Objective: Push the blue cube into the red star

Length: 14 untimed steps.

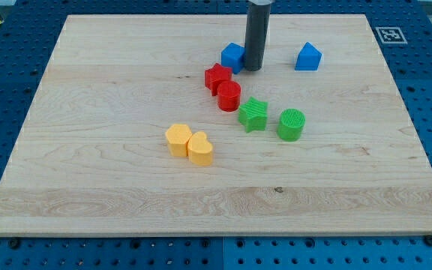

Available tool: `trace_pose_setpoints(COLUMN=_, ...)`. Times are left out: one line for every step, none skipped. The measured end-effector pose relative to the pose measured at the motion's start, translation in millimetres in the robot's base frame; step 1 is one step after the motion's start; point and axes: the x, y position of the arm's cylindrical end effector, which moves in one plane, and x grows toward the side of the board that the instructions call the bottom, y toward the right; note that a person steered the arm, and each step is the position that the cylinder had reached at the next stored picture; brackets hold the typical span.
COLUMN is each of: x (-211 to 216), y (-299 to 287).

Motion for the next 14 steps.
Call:
trace_pose_setpoints(x=-16.3, y=0.0)
trace_pose_setpoints(x=-60.6, y=1.1)
trace_pose_setpoints(x=-99.2, y=1.1)
trace_pose_setpoints(x=-123.0, y=-3.8)
trace_pose_setpoints(x=-129.5, y=-39.3)
trace_pose_setpoints(x=-122.5, y=-45.3)
trace_pose_setpoints(x=-98.2, y=-45.3)
trace_pose_setpoints(x=-69.5, y=-36.6)
trace_pose_setpoints(x=-41.0, y=-36.2)
trace_pose_setpoints(x=-20.1, y=-36.2)
trace_pose_setpoints(x=-20.1, y=-36.2)
trace_pose_setpoints(x=-19.9, y=-36.2)
trace_pose_setpoints(x=-20.0, y=-36.2)
trace_pose_setpoints(x=-20.0, y=-36.2)
